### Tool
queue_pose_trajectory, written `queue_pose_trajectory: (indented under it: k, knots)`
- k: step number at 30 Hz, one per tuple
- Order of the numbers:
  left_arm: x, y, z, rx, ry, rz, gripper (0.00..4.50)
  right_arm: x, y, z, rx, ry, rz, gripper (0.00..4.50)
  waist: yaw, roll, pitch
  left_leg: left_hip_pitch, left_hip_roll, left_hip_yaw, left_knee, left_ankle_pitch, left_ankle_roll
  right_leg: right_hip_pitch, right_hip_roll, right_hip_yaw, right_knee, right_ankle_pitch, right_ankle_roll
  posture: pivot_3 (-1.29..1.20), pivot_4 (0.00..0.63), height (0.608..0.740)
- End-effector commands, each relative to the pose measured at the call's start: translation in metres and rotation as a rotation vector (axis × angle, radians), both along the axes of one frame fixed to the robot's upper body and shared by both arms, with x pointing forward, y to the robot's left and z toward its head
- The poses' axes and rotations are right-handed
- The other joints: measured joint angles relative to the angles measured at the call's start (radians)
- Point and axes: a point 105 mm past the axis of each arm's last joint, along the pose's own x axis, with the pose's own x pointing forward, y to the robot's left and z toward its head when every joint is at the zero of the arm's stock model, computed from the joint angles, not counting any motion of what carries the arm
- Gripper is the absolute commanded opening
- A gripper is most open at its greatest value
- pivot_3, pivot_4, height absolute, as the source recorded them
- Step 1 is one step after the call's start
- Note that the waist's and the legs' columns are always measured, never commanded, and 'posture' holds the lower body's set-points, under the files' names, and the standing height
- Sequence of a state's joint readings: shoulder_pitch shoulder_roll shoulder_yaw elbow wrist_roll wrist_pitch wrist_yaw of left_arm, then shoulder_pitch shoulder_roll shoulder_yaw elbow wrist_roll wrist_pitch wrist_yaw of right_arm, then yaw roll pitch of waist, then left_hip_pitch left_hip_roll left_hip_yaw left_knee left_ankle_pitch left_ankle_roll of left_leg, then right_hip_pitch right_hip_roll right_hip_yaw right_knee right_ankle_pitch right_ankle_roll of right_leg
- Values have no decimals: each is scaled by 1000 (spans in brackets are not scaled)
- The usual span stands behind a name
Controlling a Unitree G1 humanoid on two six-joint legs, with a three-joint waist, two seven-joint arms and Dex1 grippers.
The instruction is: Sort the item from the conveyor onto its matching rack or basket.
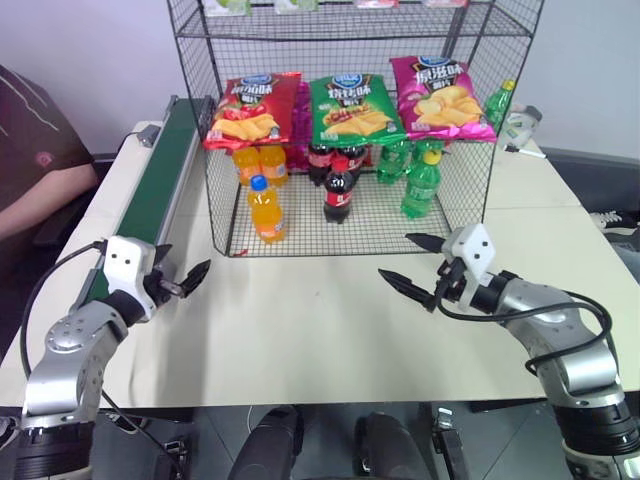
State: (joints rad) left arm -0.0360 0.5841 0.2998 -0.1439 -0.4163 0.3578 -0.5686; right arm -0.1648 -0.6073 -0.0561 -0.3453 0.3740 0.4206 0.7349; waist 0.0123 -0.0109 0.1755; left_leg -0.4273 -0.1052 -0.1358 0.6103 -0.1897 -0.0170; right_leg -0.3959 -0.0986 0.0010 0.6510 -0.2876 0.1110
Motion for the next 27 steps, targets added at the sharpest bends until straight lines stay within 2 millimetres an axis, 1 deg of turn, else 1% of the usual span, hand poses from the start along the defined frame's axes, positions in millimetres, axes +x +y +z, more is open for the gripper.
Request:
queue_pose_trajectory:
  k: [1,16,27]
  knots:
    - [-3,0,18,25,-72,-6,4462,0,2,9,13,-42,14,4500,0,0,0,0,0,0,0,0,0,0,0,0,0,0,0,0,150,740]
    - [-4,2,20,34,-82,15,4462,-2,8,5,23,-36,18,4500,0,0,0,0,0,0,0,0,0,0,0,0,-1,0,0,0,150,740]
    - [-2,2,18,47,-91,33,4462,1,10,1,39,-44,-5,4500,0,0,0,0,0,0,-1,0,0,-1,0,0,-1,0,0,0,150,740]
